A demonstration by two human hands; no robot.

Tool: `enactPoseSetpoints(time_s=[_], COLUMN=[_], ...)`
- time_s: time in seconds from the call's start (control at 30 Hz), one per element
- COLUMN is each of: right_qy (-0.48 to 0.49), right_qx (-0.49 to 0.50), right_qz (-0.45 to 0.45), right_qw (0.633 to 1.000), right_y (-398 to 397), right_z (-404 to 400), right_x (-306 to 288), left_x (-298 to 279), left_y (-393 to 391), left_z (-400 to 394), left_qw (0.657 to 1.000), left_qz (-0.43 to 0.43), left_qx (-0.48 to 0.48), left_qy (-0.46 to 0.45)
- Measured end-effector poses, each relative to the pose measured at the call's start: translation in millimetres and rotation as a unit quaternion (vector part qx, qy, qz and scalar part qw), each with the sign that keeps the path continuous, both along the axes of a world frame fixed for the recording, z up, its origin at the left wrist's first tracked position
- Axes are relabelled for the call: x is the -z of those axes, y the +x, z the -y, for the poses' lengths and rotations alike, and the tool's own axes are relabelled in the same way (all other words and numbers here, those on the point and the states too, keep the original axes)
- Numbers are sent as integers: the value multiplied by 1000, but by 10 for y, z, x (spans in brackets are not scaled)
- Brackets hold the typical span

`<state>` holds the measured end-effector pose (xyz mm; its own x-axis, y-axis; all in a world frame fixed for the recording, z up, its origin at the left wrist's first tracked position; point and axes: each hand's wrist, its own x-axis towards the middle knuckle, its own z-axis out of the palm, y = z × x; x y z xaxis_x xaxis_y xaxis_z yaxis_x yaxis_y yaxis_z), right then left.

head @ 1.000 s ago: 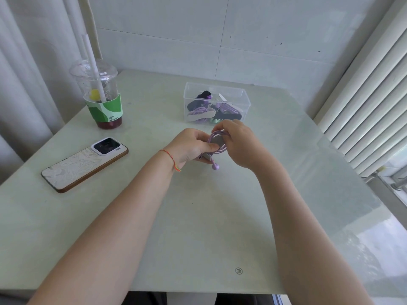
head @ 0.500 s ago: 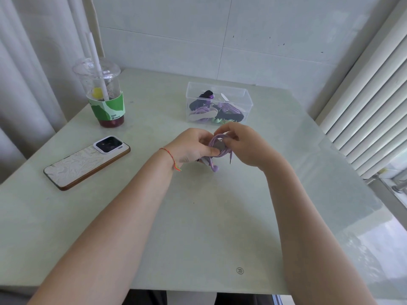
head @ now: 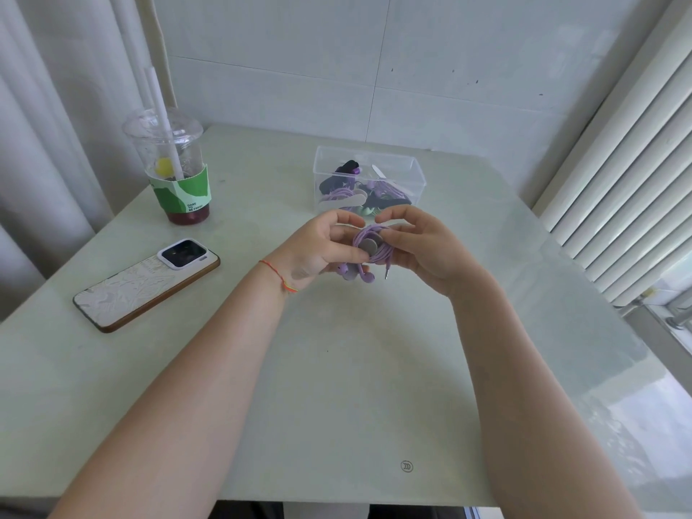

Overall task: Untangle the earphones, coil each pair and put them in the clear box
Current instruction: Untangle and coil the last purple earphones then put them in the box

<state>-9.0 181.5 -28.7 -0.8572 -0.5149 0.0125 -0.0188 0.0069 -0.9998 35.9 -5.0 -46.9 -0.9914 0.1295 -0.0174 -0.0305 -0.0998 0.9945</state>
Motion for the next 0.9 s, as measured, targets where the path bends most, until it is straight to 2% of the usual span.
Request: enactPoseSetpoints(time_s=[0.2, 0.37, 0.5, 0.63, 0.77, 0.9], right_qy=[-48, -74, -99, -95, -48, -57], right_qx=[67, 133, 141, 165, 208, 205], right_qz=[-1, 27, 60, 37, -7, -13], right_qw=[997, 988, 983, 981, 977, 977], right_y=[5, -2, 0, 14, 17, 40], right_z=[128, 221, 232, 276, 309, 319], right_x=[46, 116, 137, 141, 159, 149], left_x=[60, 80, 70, 83, 86, 95], left_y=[-69, -70, -88, -91, -85, -116], left_z=[-11, -51, -78, -53, -58, -61], left_qw=[998, 996, 994, 992, 989, 986], left_qz=[-7, -20, -44, -27, -21, -25], left_qx=[-23, -53, -89, -86, -88, -92], left_qy=[62, 62, 51, 84, 117, 139])
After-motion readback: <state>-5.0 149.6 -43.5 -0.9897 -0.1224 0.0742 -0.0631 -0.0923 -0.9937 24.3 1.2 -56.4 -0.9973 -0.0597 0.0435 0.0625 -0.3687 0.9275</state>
